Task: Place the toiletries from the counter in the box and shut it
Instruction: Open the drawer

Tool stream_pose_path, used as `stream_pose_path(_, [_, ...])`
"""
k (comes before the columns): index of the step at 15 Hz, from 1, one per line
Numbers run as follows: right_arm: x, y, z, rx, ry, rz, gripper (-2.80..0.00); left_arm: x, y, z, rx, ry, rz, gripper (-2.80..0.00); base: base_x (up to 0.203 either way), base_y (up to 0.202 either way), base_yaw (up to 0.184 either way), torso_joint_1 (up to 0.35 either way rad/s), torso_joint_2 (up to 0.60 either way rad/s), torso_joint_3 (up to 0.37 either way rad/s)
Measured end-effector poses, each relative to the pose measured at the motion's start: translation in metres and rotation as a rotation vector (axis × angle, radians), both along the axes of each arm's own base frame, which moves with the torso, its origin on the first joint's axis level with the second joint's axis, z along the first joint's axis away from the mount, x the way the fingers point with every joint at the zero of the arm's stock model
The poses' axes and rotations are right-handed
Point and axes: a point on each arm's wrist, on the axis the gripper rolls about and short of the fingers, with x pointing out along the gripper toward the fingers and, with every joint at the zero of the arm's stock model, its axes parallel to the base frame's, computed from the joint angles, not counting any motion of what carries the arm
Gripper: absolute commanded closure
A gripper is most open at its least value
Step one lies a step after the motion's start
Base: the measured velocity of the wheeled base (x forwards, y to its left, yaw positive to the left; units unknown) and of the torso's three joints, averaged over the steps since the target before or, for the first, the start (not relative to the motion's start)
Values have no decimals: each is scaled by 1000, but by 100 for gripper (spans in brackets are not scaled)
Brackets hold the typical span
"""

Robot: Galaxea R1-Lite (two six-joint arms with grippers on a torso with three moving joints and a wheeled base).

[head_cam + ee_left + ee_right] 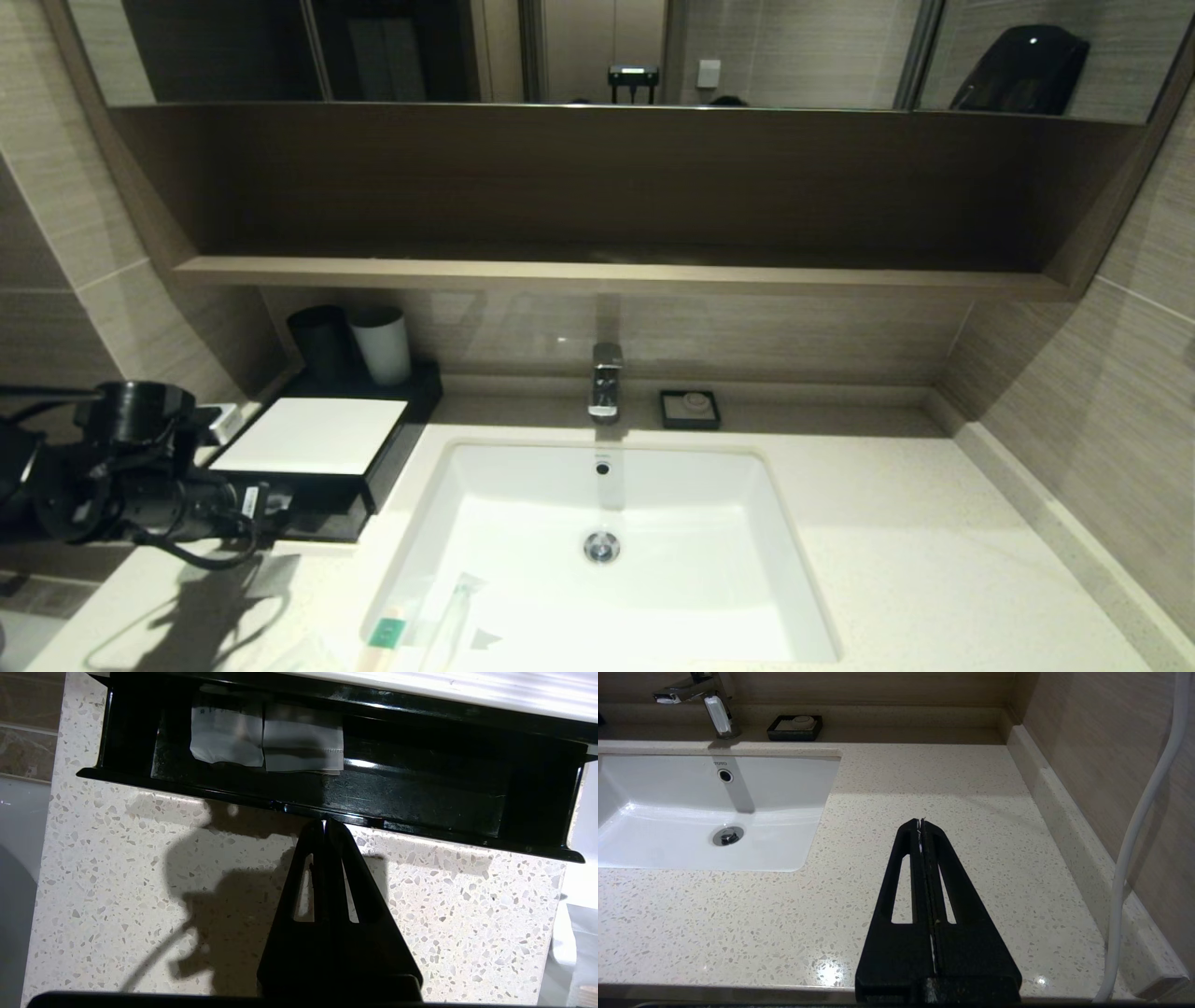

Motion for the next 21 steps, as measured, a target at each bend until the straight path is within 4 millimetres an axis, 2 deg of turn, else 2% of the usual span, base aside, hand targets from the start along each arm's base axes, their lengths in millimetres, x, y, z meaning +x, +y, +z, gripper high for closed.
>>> stream_pose_path(21, [0, 0, 0, 0, 0, 0, 0, 21, 5, -12, 5, -58, 6, 0, 0, 0, 0, 0, 0, 0])
